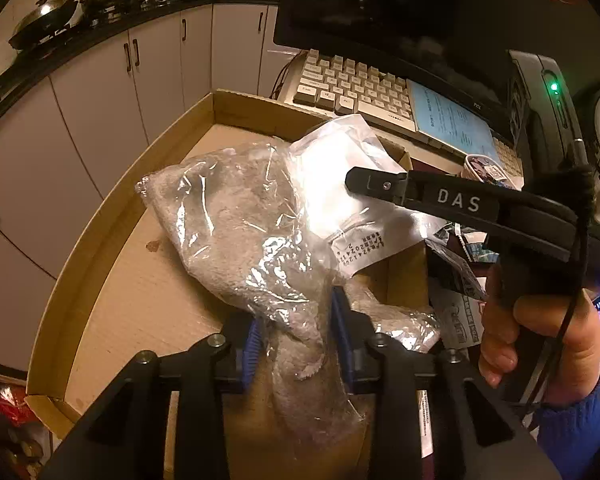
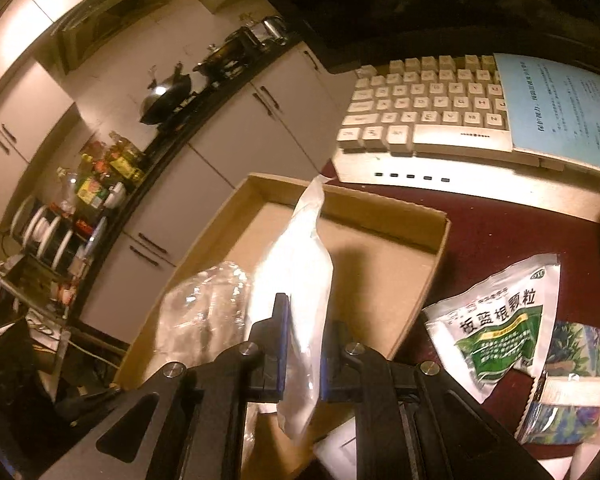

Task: Organize soft objects
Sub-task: 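Release the bagged item and white packet into the box from both grippers, then grasp the white foam block with the right gripper while the left grasps a white packet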

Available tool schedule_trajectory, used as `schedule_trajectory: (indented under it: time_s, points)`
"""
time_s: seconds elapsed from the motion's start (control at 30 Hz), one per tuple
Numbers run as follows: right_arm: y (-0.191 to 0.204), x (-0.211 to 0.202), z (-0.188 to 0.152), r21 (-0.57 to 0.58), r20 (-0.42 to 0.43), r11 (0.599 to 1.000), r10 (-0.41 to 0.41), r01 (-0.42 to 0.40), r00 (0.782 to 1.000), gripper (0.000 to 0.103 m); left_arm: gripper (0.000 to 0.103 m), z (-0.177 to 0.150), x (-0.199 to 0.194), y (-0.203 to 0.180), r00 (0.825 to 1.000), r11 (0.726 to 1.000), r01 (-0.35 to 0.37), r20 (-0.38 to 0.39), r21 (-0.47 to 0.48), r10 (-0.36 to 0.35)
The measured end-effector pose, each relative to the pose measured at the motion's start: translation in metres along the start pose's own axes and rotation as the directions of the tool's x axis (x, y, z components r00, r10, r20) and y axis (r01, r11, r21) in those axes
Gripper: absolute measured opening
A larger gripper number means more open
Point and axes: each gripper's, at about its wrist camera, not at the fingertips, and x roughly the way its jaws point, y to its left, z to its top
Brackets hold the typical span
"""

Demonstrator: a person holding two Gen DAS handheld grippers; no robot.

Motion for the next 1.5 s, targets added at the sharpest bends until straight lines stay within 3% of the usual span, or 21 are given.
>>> schedule_trajectory:
  time_s: [0.17,0.23,0.53,0.9,1.17,1.5]
  points:
    - [0.002,0.001,0.001,-0.042,0.02,0.997,-0.062,0.063,0.998,0.019,0.066,-0.003,-0.008,0.002,1.0,1.0,-0.02,0.018,-0.004,0.02]
    - [0.003,0.0,0.001,-0.053,0.031,0.995,-0.083,0.084,0.996,0.024,0.071,-0.003,-0.013,0.001,0.999,0.999,-0.04,0.033,-0.003,0.04]
    - [0.017,-0.015,-0.004,-0.118,0.092,0.984,-0.125,0.135,0.988,0.065,0.086,-0.007,-0.029,0.003,0.995,0.997,-0.079,0.055,-0.011,0.08]
    - [0.013,-0.06,-0.011,-0.087,0.178,0.984,-0.137,0.155,0.974,0.084,0.088,-0.021,-0.057,0.001,0.991,0.995,-0.086,0.102,-0.05,0.09]
    - [-0.004,-0.097,-0.027,-0.024,0.22,0.981,-0.18,0.19,0.959,0.092,0.09,-0.031,-0.068,-0.028,0.991,0.998,-0.068,0.117,0.015,0.066]
    - [-0.042,-0.155,-0.063,0.083,0.261,0.97,-0.244,0.23,0.934,0.093,0.092,-0.042,-0.062,-0.078,0.995,0.993,0.006,0.096,0.122,-0.017]
